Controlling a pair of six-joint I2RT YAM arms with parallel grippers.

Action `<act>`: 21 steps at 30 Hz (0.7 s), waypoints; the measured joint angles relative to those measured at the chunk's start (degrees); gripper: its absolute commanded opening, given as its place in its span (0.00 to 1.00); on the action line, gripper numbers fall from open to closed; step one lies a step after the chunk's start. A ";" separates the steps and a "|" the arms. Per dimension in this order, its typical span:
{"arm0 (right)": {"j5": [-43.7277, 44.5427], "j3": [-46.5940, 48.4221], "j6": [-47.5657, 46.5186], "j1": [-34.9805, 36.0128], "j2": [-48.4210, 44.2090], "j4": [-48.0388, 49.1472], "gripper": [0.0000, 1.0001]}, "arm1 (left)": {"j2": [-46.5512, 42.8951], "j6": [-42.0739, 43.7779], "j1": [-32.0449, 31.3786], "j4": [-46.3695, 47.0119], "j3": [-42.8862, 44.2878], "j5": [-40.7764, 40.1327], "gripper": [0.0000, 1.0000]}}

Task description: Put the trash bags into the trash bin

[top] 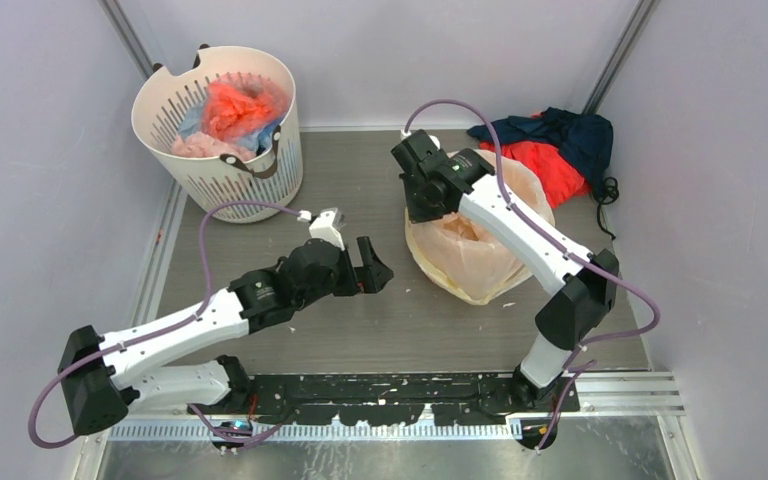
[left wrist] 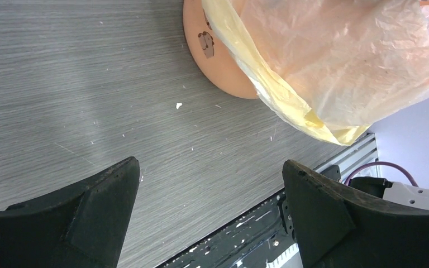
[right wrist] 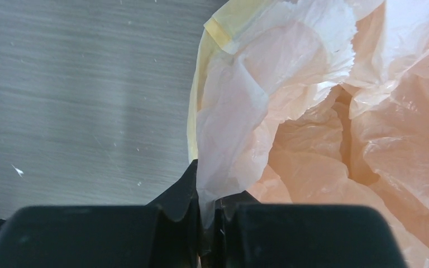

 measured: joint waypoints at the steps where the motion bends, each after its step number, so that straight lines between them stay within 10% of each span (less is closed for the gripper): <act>1: 0.20 0.52 0.79 0.00 0.55 0.20 0.02 | -0.22 0.00 0.15 -0.07 0.00 0.00 1.00; 6: 0.09 2.08 5.22 -0.17 2.21 1.75 0.61 | -0.35 -0.11 1.22 -0.74 0.00 -0.07 1.00; 12: -2.32 1.25 7.63 0.07 1.22 6.14 0.78 | 2.62 -1.36 5.22 1.05 -0.02 1.07 1.00; 15: -2.43 1.05 7.34 0.15 -1.38 6.12 0.66 | 6.95 -1.81 6.82 2.78 0.26 2.16 1.00; 21: -0.22 0.92 5.57 -3.76 -11.19 4.02 0.01 | 15.08 -2.38 7.08 5.66 4.33 5.07 0.99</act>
